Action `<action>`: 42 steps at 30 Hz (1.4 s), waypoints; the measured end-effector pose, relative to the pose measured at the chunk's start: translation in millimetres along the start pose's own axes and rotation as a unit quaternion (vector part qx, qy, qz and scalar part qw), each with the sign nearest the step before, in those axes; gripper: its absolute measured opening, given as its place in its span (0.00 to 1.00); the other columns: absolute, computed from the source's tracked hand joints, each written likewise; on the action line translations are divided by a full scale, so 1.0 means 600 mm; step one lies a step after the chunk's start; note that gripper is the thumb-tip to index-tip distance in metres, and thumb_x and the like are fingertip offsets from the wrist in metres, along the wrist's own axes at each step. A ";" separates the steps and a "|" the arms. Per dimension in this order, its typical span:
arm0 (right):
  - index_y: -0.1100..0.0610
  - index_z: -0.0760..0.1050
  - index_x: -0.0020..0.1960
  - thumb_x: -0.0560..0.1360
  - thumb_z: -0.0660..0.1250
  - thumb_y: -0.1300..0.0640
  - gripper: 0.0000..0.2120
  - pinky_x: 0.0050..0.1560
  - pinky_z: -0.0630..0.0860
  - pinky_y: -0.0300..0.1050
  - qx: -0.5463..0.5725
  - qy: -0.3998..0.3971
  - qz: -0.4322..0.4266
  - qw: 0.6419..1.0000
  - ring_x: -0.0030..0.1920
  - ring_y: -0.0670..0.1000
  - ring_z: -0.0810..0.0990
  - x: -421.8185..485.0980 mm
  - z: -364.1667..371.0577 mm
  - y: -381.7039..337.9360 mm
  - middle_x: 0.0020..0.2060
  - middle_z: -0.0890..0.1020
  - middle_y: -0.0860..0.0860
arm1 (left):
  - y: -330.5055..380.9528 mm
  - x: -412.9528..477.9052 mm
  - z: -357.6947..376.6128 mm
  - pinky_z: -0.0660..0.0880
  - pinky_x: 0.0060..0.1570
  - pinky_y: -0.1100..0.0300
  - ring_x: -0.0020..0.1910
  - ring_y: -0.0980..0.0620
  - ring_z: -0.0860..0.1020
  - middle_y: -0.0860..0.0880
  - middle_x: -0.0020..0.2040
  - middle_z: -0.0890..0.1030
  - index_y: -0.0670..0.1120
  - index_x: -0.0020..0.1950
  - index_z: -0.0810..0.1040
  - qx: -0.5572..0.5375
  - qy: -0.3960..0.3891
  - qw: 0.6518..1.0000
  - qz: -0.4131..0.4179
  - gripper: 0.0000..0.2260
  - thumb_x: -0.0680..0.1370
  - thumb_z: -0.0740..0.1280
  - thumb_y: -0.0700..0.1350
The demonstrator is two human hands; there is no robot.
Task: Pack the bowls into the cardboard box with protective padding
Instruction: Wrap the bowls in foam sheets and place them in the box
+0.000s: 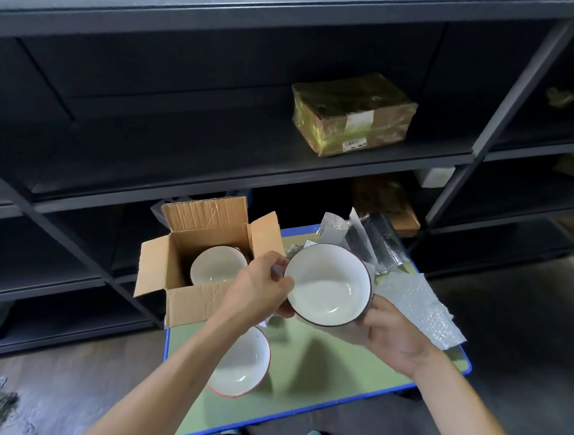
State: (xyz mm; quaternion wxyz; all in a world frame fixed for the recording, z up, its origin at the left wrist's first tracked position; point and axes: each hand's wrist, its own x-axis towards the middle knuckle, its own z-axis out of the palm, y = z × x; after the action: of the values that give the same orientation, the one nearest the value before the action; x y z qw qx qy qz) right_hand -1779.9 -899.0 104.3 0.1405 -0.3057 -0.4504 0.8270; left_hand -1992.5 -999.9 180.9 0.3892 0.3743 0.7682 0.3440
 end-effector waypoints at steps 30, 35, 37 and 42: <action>0.51 0.78 0.62 0.80 0.59 0.61 0.15 0.67 0.72 0.66 -0.075 0.122 0.025 0.989 0.57 0.55 0.82 0.014 0.064 -0.051 0.55 0.85 0.53 | -0.040 0.025 0.001 0.83 0.48 0.46 0.45 0.45 0.85 0.47 0.50 0.84 0.50 0.56 0.79 -0.108 -0.078 0.991 -0.022 0.09 0.79 0.66 0.50; 0.48 0.79 0.57 0.82 0.59 0.56 0.11 0.47 0.83 0.58 -0.170 0.177 -0.004 0.970 0.54 0.54 0.82 0.024 0.096 -0.060 0.52 0.84 0.50 | -0.051 0.020 -0.015 0.81 0.48 0.39 0.40 0.44 0.84 0.46 0.49 0.82 0.51 0.56 0.76 -0.065 -0.062 0.996 -0.027 0.14 0.72 0.61 0.52; 0.50 0.79 0.54 0.82 0.61 0.52 0.09 0.42 0.84 0.53 -0.240 0.204 -0.030 0.949 0.51 0.54 0.83 0.033 0.108 -0.062 0.51 0.82 0.53 | -0.059 0.020 -0.024 0.80 0.46 0.38 0.41 0.40 0.84 0.44 0.49 0.82 0.52 0.55 0.76 -0.064 -0.051 0.996 -0.022 0.14 0.71 0.60 0.50; 0.52 0.79 0.46 0.81 0.63 0.47 0.11 0.40 0.83 0.46 -0.374 0.197 -0.071 0.903 0.36 0.47 0.83 0.051 0.134 -0.069 0.39 0.83 0.49 | -0.081 0.022 -0.057 0.80 0.49 0.43 0.38 0.47 0.83 0.50 0.39 0.82 0.51 0.47 0.77 -0.028 0.002 0.999 -0.023 0.11 0.75 0.57 0.51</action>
State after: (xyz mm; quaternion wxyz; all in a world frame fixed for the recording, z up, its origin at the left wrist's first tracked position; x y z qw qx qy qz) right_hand -1856.3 -913.6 159.7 0.1603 -0.4594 -0.7105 0.5084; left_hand -2042.2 -1020.2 152.2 0.4054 0.3449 0.7674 0.3576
